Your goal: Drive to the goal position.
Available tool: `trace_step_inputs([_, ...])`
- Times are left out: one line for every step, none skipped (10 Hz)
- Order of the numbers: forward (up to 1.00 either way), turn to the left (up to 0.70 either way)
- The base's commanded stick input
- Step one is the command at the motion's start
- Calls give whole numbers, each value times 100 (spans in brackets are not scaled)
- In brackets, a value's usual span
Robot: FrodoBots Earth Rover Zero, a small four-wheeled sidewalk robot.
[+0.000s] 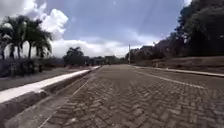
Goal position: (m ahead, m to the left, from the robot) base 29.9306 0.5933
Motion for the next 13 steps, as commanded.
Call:
trace_step_inputs([100,0])
trace_step_inputs([100,0])
trace_step_inputs([100,0])
trace_step_inputs([100,0])
trace_step_inputs([100,0])
trace_step_inputs([100,0])
trace_step_inputs([100,0])
trace_step_inputs([100,0])
trace_step_inputs([100,0])
trace_step_inputs([100,0])
trace_step_inputs([100,0])
trace_step_inputs([100,0])
trace_step_inputs([100,0])
